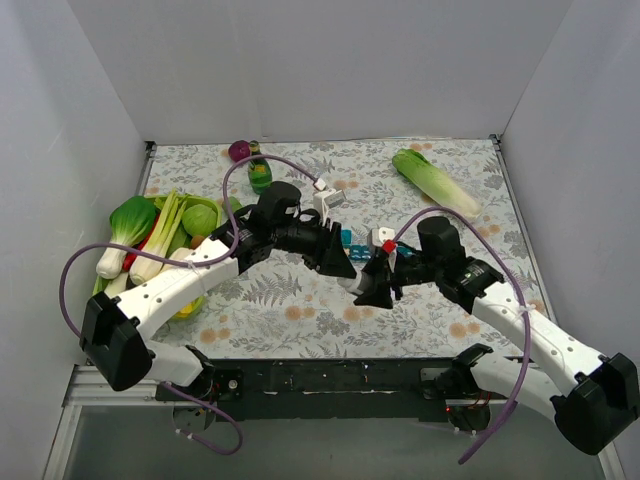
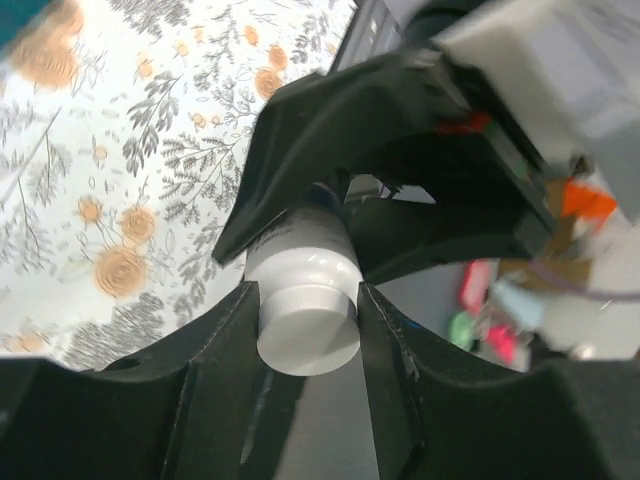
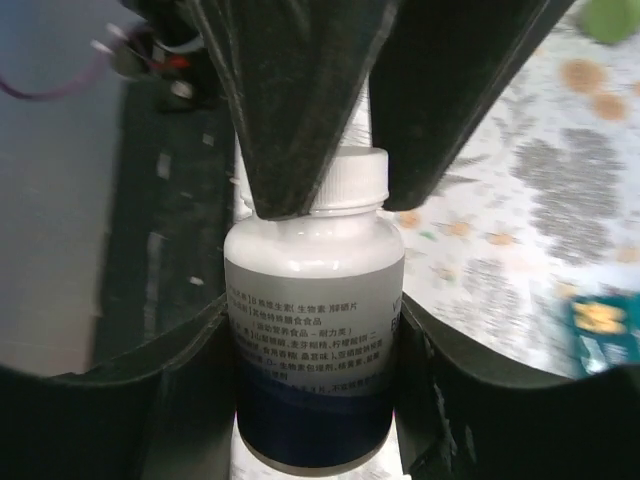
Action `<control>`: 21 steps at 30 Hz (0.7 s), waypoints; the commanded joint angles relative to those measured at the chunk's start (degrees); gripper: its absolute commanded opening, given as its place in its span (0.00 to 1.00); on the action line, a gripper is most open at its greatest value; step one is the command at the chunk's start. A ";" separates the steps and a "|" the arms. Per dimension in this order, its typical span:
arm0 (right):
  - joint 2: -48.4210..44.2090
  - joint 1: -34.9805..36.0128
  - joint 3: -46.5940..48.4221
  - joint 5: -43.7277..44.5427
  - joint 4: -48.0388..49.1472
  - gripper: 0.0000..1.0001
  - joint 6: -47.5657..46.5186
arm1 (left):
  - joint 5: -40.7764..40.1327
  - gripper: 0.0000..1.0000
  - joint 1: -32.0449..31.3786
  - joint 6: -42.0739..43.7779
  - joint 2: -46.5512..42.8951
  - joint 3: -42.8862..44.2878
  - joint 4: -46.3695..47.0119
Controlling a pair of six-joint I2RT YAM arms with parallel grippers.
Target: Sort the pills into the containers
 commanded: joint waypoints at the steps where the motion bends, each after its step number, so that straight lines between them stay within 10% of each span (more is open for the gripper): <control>1: 0.72 -0.79 -7.79 -16.45 20.26 0.01 27.92 | 12.55 0.15 -1.45 25.19 -5.31 1.44 3.81; 7: 1.34 -2.64 -13.62 -21.48 40.42 0.01 47.16 | 12.29 0.31 -1.45 26.30 -3.99 2.15 5.37; 12: -0.06 -3.52 -10.82 -19.73 30.26 0.01 36.91 | -4.80 0.98 -1.36 16.80 -12.22 -1.37 14.43; 21: -2.62 -3.52 -0.72 -8.04 4.26 0.01 4.78 | -9.34 0.98 2.77 -9.44 -16.21 -5.24 10.32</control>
